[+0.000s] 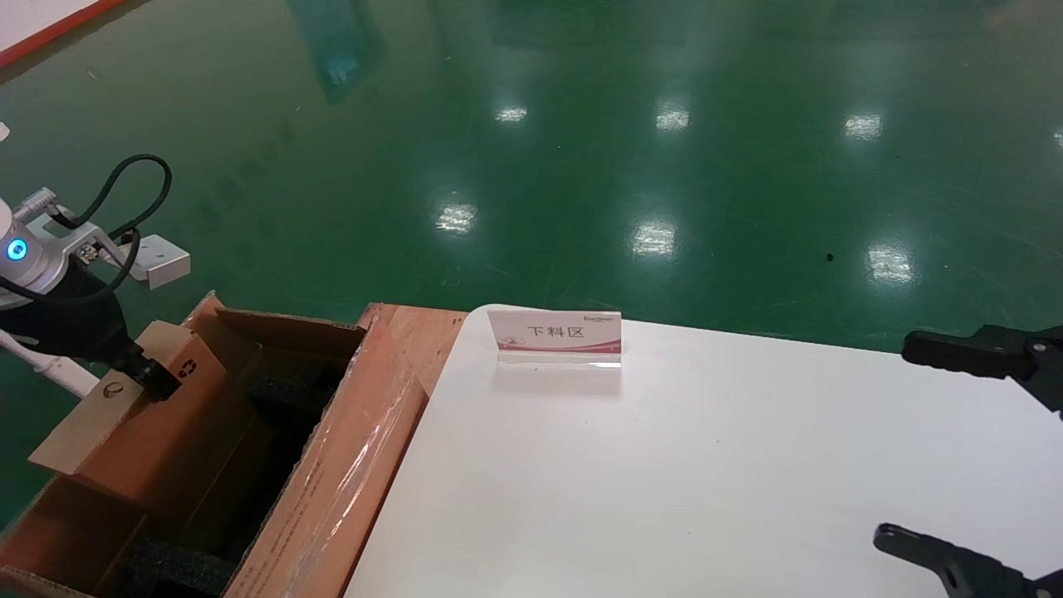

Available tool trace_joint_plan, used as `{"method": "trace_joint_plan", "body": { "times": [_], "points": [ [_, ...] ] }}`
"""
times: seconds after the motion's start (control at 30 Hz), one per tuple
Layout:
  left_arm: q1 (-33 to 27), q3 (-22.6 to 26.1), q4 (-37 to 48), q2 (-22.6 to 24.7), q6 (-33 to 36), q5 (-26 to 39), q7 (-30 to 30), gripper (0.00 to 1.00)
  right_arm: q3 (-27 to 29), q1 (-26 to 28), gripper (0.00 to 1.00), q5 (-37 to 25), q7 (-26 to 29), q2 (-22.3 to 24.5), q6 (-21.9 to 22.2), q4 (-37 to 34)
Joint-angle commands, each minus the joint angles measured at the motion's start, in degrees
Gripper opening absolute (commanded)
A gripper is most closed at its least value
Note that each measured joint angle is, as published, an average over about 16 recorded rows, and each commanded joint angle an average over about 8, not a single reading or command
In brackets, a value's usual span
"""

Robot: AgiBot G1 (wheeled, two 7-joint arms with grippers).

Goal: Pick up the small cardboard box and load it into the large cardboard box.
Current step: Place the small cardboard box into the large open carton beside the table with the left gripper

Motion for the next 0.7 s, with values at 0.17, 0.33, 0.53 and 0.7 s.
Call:
{"method": "trace_joint_plan", "body": {
  "times": [0.17, 0.33, 0.53, 0.7],
  "points": [
    [1.3, 0.0, 0.9, 0.3, -0.8, 0.1, 0.1, 0.0, 0.0, 0.0, 1.0, 0.0, 0.0, 0.0, 0.0, 0.0],
    [3.3, -0.2, 2.5, 1.0, -1.4, -0.4, 0.4, 0.0, 0.0, 0.0, 1.0, 0.0, 0.0, 0.0, 0.0, 0.0],
    [6.3, -0.5, 5.4, 2.3, -1.7, -1.0, 1.0, 0.0, -0.1, 0.0, 1.0, 0.0, 0.0, 0.0, 0.0, 0.0],
    [9.4, -0.8, 8.9, 3.8, -1.5, -1.9, 1.3, 0.0, -0.1, 0.0, 1.0, 0.0, 0.0, 0.0, 0.0, 0.0]
  ]
}}
